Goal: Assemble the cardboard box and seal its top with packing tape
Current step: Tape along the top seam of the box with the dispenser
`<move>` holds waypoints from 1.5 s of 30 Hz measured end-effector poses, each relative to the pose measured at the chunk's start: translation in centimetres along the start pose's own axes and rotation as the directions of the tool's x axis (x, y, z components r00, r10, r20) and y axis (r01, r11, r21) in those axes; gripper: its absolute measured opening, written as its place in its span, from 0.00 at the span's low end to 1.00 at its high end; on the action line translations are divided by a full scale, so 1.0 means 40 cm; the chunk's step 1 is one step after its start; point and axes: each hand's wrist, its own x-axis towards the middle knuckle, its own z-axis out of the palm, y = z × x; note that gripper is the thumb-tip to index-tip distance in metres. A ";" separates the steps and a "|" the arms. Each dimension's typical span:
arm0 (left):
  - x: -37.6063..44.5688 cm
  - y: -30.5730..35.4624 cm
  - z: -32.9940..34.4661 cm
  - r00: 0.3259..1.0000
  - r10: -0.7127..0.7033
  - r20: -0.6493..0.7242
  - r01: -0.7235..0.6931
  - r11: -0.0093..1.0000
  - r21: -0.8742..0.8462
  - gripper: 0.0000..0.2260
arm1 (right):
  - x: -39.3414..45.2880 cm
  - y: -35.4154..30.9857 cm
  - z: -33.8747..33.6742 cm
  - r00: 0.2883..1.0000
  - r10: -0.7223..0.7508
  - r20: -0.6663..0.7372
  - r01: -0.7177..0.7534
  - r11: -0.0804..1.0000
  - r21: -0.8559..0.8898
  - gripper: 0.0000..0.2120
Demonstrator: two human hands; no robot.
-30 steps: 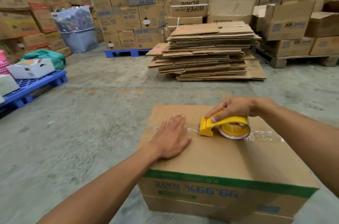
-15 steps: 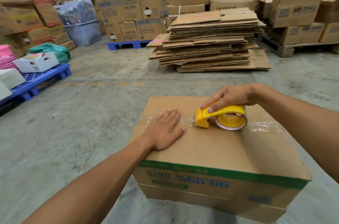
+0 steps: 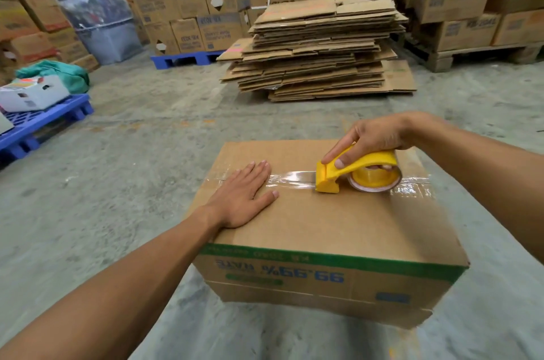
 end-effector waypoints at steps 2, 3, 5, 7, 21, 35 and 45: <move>0.001 -0.003 0.000 1.000 0.006 -0.004 -0.006 1.000 0.004 0.36 | -0.034 0.027 -0.011 0.999 0.045 0.002 -0.045 0.999 0.006 0.17; 0.001 -0.003 0.001 1.000 0.011 -0.002 -0.011 1.000 0.008 0.36 | -0.050 0.039 -0.013 0.998 0.062 0.003 -0.062 0.998 0.023 0.18; 0.000 -0.003 0.004 1.000 0.013 -0.011 -0.012 1.000 0.010 0.36 | -0.070 0.049 -0.012 0.998 0.068 -0.006 -0.068 0.997 0.041 0.18; -0.002 -0.002 0.000 1.000 0.007 -0.016 -0.007 1.000 0.010 0.35 | -0.070 0.046 -0.007 0.997 0.073 -0.017 -0.073 0.997 0.030 0.18; 0.077 0.363 0.017 0.996 0.069 -0.062 -0.073 0.995 -0.072 0.29 | -0.065 0.036 -0.024 0.992 0.125 -0.034 -0.125 0.992 -0.010 0.16; 0.081 0.350 0.045 0.999 0.016 -0.040 -0.017 0.999 -0.027 0.29 | -0.185 0.142 -0.064 0.995 0.102 0.008 -0.102 0.993 0.061 0.15; 0.089 0.345 0.046 1.000 0.016 -0.021 -0.015 0.999 0.030 0.30 | -0.508 0.389 -0.129 0.950 0.290 -0.119 -0.278 0.955 0.106 0.36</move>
